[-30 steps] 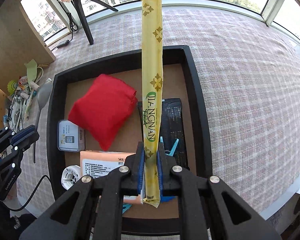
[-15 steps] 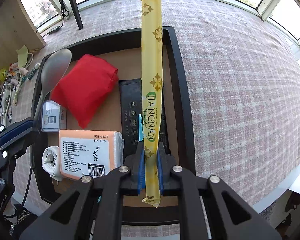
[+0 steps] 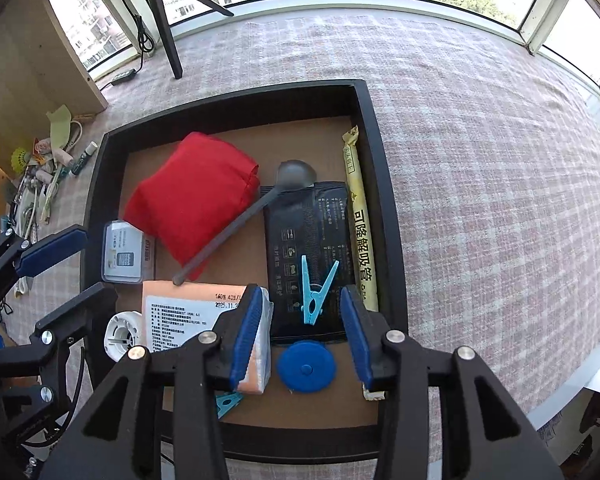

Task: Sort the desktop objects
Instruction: 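Carry the spoon and yellow stick into the tray and open both tools, then move both tools back toward the pile of items, then grasp the white lotion bottle with the left tool while the right tool grasps the wooden chopsticks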

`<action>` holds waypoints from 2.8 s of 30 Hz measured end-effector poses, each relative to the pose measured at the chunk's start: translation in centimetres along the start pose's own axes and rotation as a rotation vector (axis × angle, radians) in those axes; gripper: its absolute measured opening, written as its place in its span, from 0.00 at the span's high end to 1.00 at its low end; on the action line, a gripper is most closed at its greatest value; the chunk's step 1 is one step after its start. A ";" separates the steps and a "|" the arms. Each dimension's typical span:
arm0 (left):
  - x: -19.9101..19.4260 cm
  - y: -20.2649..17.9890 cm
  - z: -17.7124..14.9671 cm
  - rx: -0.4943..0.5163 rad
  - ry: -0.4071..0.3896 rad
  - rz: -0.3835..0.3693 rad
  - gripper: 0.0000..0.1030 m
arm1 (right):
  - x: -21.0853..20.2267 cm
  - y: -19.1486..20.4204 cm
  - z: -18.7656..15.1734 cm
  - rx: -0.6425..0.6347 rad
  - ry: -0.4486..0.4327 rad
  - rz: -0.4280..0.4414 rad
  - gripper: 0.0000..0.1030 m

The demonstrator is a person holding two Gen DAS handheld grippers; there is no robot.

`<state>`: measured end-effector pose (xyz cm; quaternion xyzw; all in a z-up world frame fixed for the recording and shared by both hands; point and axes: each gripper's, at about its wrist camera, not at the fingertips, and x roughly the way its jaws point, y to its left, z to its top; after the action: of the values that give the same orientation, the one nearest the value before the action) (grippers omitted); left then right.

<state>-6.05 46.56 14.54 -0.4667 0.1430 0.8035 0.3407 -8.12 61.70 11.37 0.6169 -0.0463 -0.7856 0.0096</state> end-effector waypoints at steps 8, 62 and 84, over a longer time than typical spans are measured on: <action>-2.6 5.8 -2.5 -0.086 -0.006 0.094 0.60 | -0.2 4.9 1.1 -0.046 -0.056 0.044 0.61; -13.0 43.7 -30.7 -0.399 0.108 0.394 0.30 | 14.5 41.9 13.7 -0.070 0.107 0.179 0.68; -9.1 45.2 -30.8 -0.428 0.129 0.365 0.55 | 14.4 40.5 10.0 -0.100 0.146 0.239 0.88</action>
<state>-13.77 -6.93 2.14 -0.5448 0.0733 0.8320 0.0745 -22.93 20.92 3.16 0.6613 -0.0795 -0.7332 0.1369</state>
